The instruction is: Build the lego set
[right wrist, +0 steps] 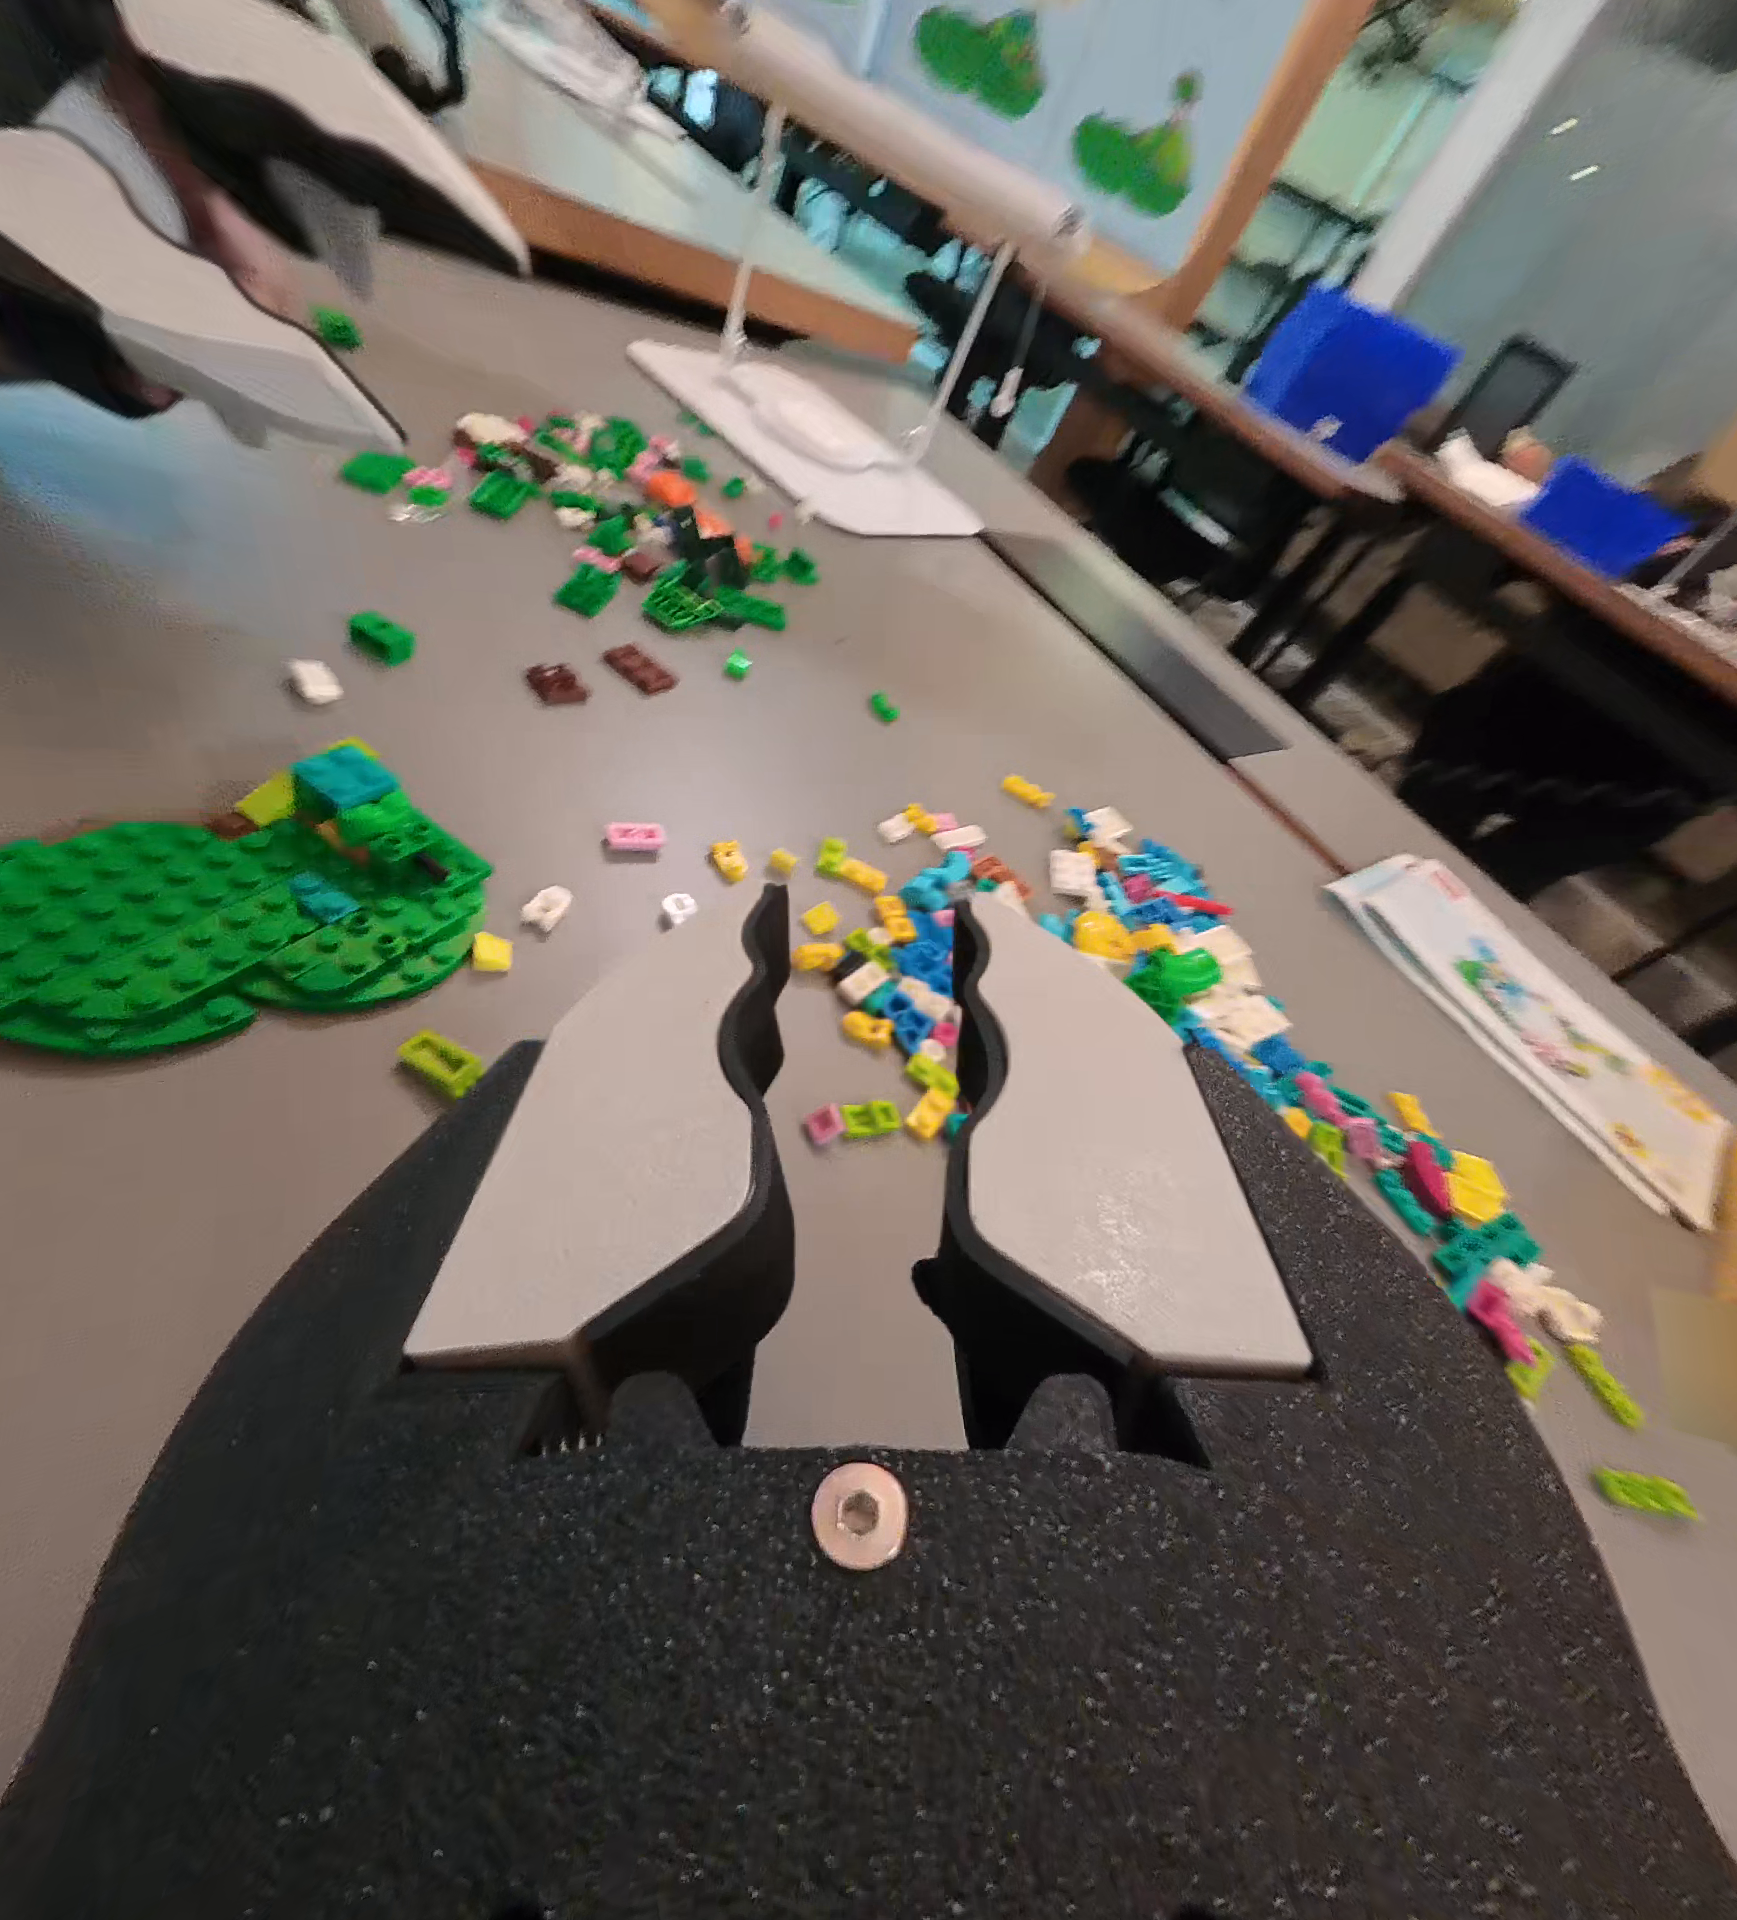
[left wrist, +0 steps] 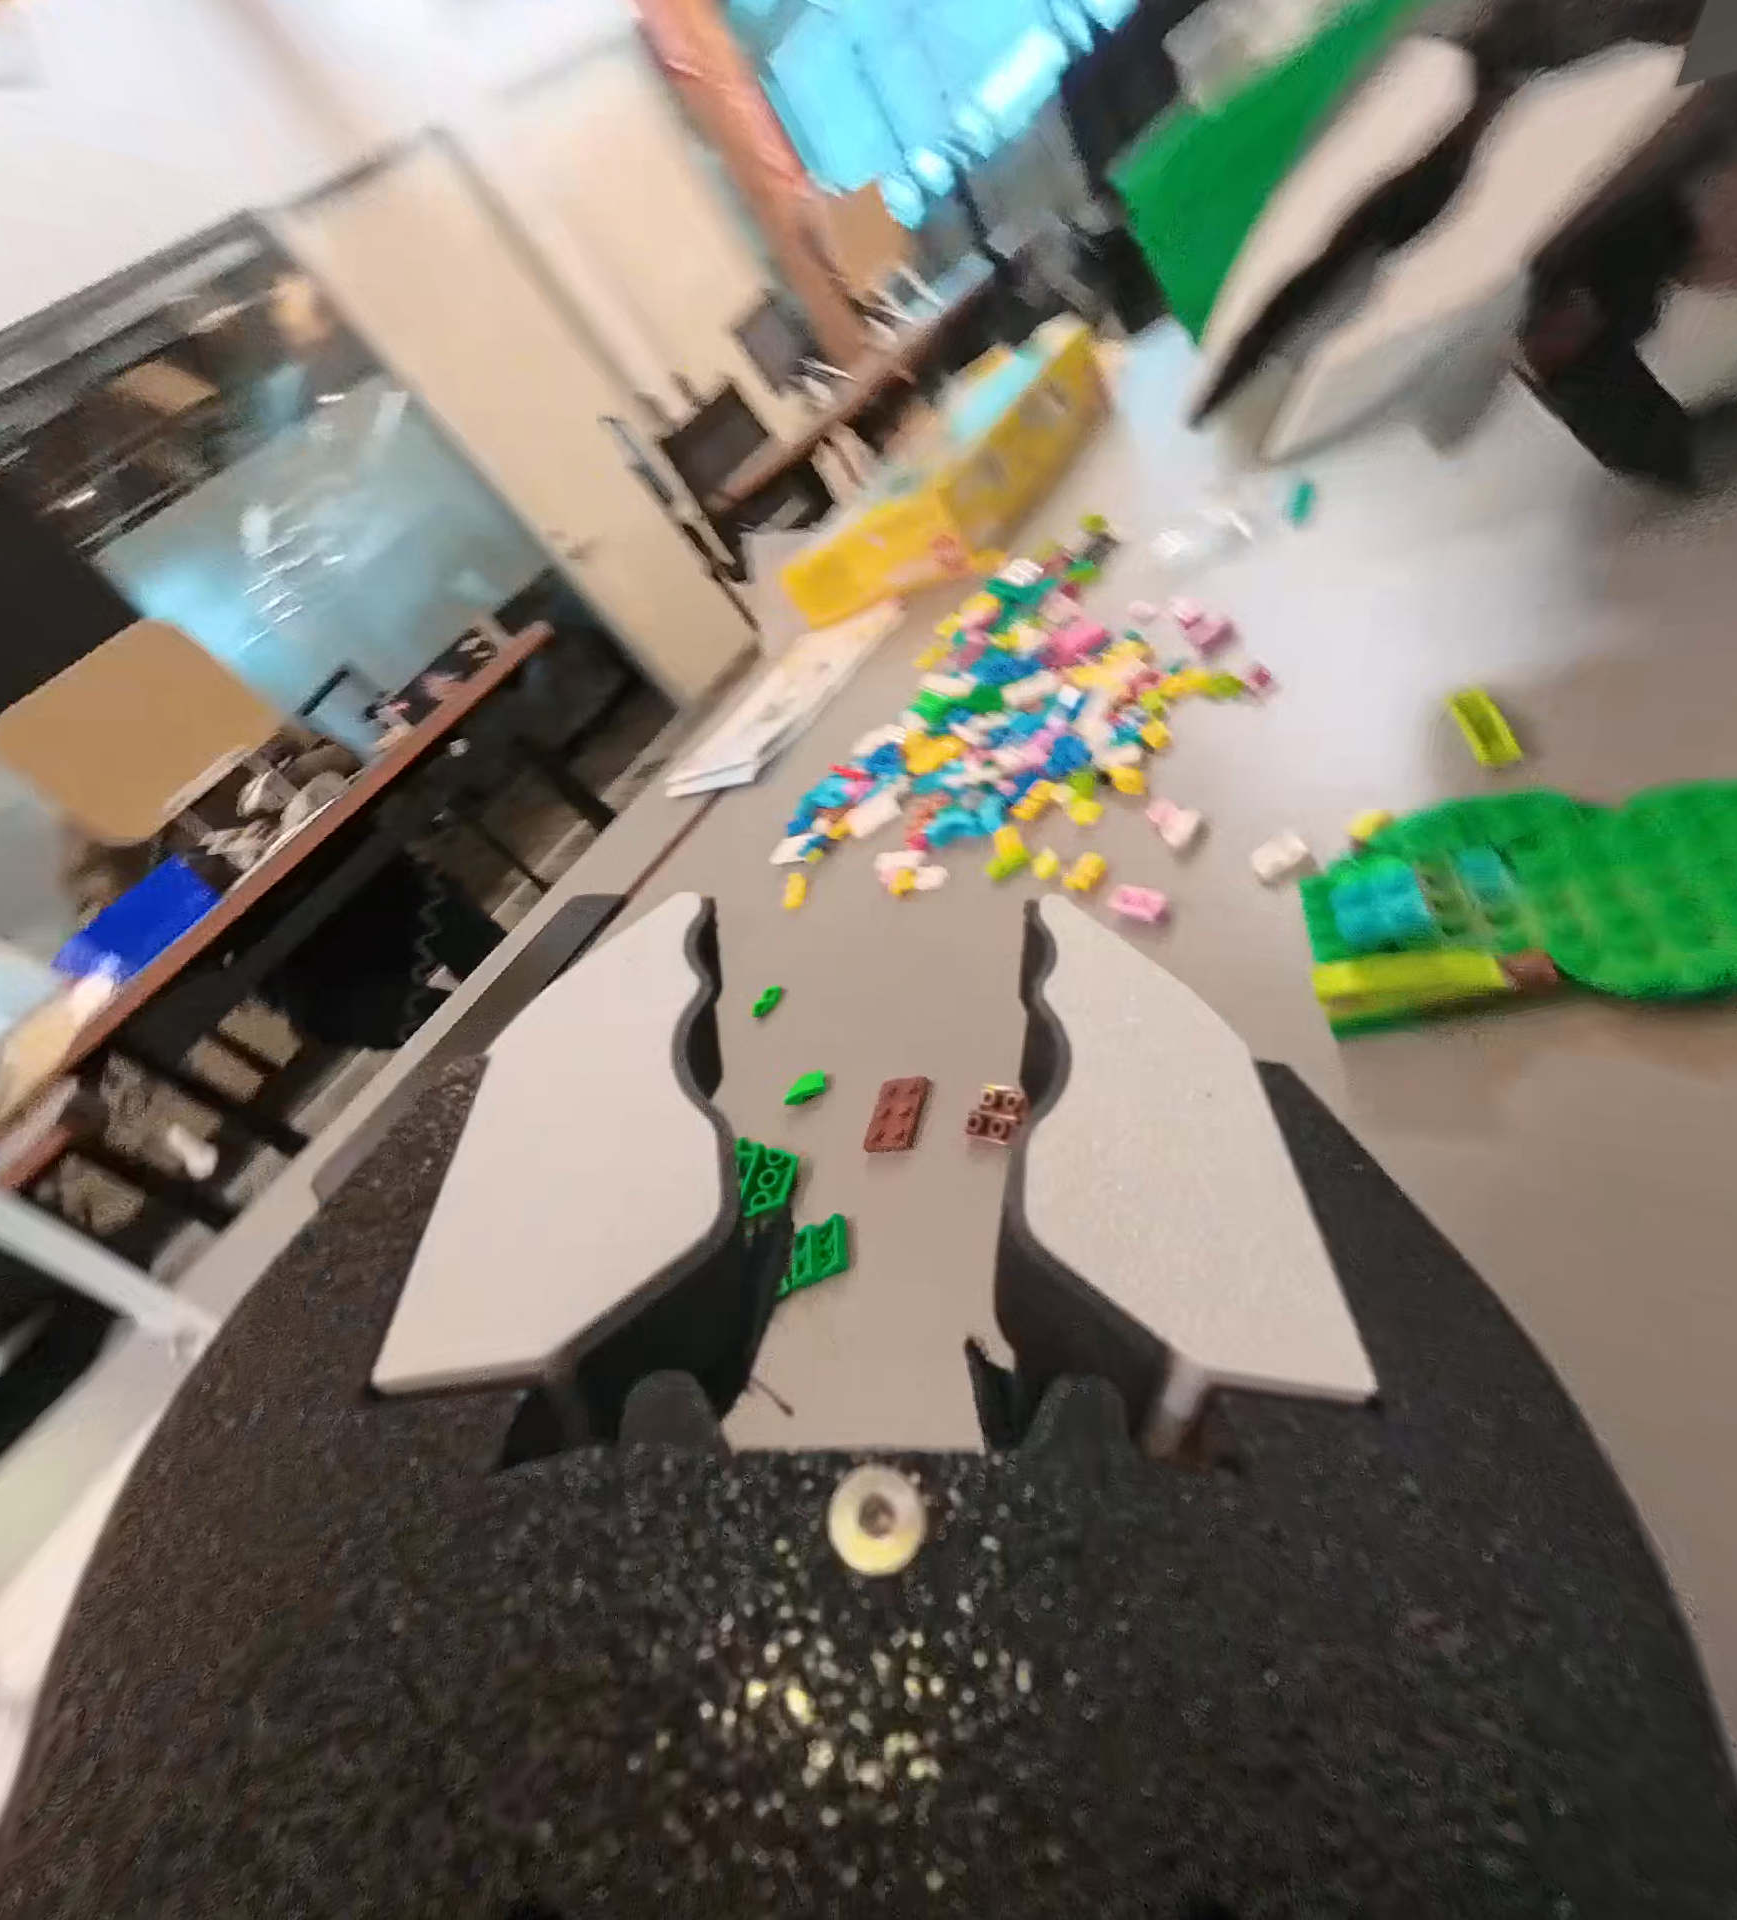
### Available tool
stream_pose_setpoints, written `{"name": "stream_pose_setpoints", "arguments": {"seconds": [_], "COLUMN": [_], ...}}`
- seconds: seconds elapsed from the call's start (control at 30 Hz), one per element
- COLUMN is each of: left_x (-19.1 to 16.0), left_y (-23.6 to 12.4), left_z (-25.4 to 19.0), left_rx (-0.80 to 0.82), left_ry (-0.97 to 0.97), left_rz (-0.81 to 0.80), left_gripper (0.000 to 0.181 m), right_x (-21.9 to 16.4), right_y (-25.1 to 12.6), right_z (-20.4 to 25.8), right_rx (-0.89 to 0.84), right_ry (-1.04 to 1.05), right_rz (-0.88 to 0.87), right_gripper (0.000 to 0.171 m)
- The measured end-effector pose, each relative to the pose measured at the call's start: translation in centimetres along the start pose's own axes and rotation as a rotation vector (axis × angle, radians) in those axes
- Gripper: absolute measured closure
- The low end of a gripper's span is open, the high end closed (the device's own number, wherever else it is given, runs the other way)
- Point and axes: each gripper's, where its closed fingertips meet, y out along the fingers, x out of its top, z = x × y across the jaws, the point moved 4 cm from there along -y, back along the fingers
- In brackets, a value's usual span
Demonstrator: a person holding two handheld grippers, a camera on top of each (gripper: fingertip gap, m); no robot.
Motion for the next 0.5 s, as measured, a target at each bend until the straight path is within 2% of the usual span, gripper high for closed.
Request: {"name": "stream_pose_setpoints", "arguments": {"seconds": [0.07, 0.17, 0.23, 0.33, 0.5], "left_x": [0.1, 0.5, -0.1, -1.2, -1.3], "left_y": [-0.9, -2.8, -3.3, -3.4, -3.4], "left_z": [1.5, 3.7, 4.7, 5.2, 5.2], "left_rx": [0.111, 0.286, 0.355, 0.363, 0.400], "left_ry": [-0.100, -0.208, -0.213, -0.208, -0.161], "left_rz": [-0.019, -0.130, -0.110, -0.059, -0.047], "left_gripper": [0.121, 0.125, 0.123, 0.118, 0.119], "right_x": [0.3, 0.1, -0.3, -0.3, 0.2], "right_y": [-0.4, -0.9, -1.1, -0.5, 0.8], "right_z": [-0.5, -1.0, -1.6, -1.2, -0.4], "right_rx": [-0.065, -0.152, -0.235, -0.165, -0.028], "right_ry": [0.003, -0.021, -0.064, -0.071, -0.226], "right_rz": [-0.043, -0.093, -0.129, -0.159, -0.239], "right_gripper": [0.145, 0.151, 0.156, 0.154, 0.154]}}
